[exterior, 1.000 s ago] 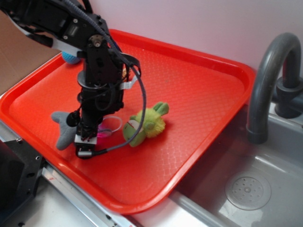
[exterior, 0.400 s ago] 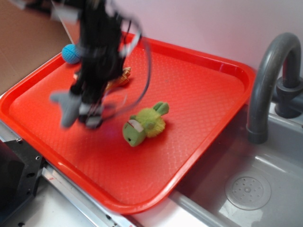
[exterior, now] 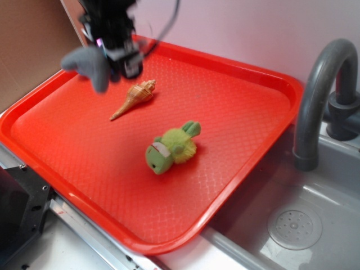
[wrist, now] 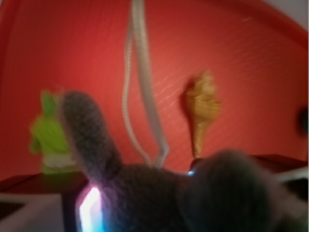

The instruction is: Grab the gray animal.

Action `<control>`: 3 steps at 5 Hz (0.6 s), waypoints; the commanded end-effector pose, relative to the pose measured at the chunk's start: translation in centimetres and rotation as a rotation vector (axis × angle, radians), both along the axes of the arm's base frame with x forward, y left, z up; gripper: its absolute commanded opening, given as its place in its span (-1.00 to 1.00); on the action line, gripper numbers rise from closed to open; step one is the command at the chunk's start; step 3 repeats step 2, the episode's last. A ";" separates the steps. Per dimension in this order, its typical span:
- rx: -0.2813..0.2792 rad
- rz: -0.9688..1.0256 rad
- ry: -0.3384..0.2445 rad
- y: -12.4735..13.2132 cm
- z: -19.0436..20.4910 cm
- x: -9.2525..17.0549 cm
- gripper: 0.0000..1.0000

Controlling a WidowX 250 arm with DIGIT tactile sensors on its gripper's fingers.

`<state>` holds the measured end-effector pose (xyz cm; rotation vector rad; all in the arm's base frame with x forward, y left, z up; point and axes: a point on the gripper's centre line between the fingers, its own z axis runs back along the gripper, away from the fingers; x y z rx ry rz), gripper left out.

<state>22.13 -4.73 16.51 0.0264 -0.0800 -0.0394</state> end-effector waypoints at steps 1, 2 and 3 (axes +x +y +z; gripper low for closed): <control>-0.150 0.190 -0.214 2.3 6.0 -1.7 -1.00; -0.186 0.131 -0.140 3.0 5.0 -1.2 -1.00; -0.186 0.131 -0.140 3.0 5.0 -1.2 -1.00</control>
